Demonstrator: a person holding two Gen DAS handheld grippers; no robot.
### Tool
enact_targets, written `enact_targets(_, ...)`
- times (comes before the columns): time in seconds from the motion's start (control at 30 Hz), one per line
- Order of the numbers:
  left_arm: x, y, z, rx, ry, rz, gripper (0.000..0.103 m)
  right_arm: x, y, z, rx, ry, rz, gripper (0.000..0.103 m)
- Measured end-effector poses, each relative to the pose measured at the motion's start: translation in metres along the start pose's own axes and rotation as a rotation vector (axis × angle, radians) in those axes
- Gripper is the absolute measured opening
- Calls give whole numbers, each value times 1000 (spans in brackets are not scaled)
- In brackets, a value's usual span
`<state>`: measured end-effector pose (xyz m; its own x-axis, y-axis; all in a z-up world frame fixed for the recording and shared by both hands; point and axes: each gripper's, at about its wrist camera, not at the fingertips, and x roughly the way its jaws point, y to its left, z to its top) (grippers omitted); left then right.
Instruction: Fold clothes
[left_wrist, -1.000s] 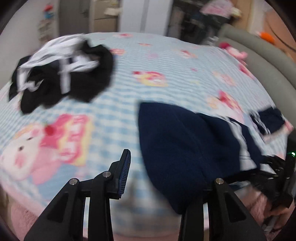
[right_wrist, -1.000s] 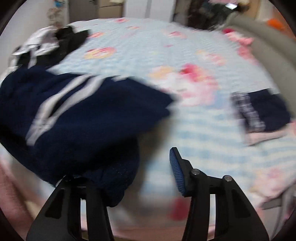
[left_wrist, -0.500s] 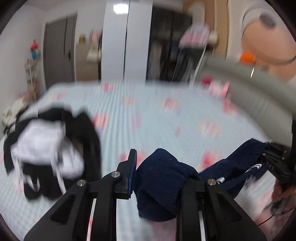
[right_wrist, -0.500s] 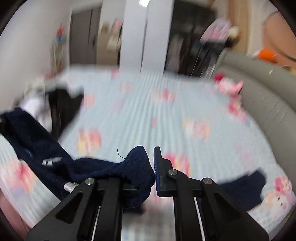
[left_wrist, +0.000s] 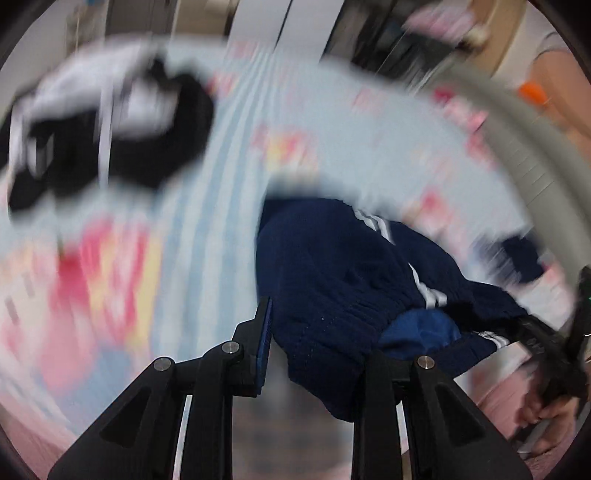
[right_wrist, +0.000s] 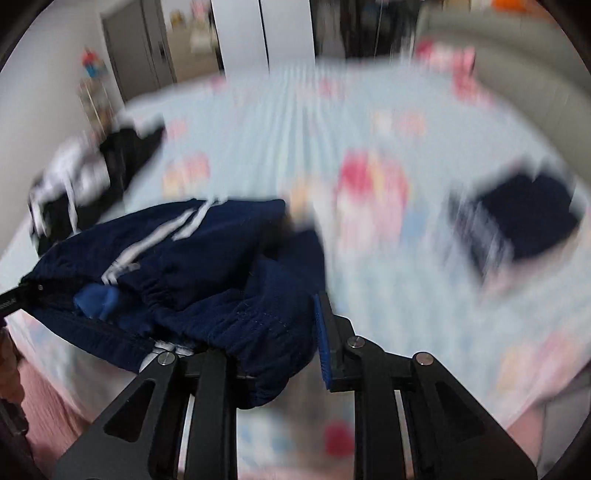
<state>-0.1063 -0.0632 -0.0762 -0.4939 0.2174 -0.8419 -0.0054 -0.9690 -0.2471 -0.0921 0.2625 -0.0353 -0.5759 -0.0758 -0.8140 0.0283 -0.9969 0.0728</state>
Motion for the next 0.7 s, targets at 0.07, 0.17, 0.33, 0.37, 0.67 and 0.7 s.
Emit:
enact_targets(0.07,21,4,-24,7,76,37,25,23,4,-31,-22,95,-7,23)
enact_targets(0.17,10,5,-31,13,37,23,38,18,15,-44,-117,70,-66,27)
enact_targets(0.33,-24,-14,-19,152,-114,16,53,-6,11,-25,-44,-23,-29,39)
enact_targets(0.37,-28,-21,-19,188,-132,1,54,-8,15,-22,-48,-30,-13,42)
enact_targets(0.67,-17,-33,-27,125,-127,60,58,26,15,-45,-53,75,-23,47)
enact_targets(0.7,-15,-20,-28,82,-98,114,58,24,9,-46,-32,70,-31,48)
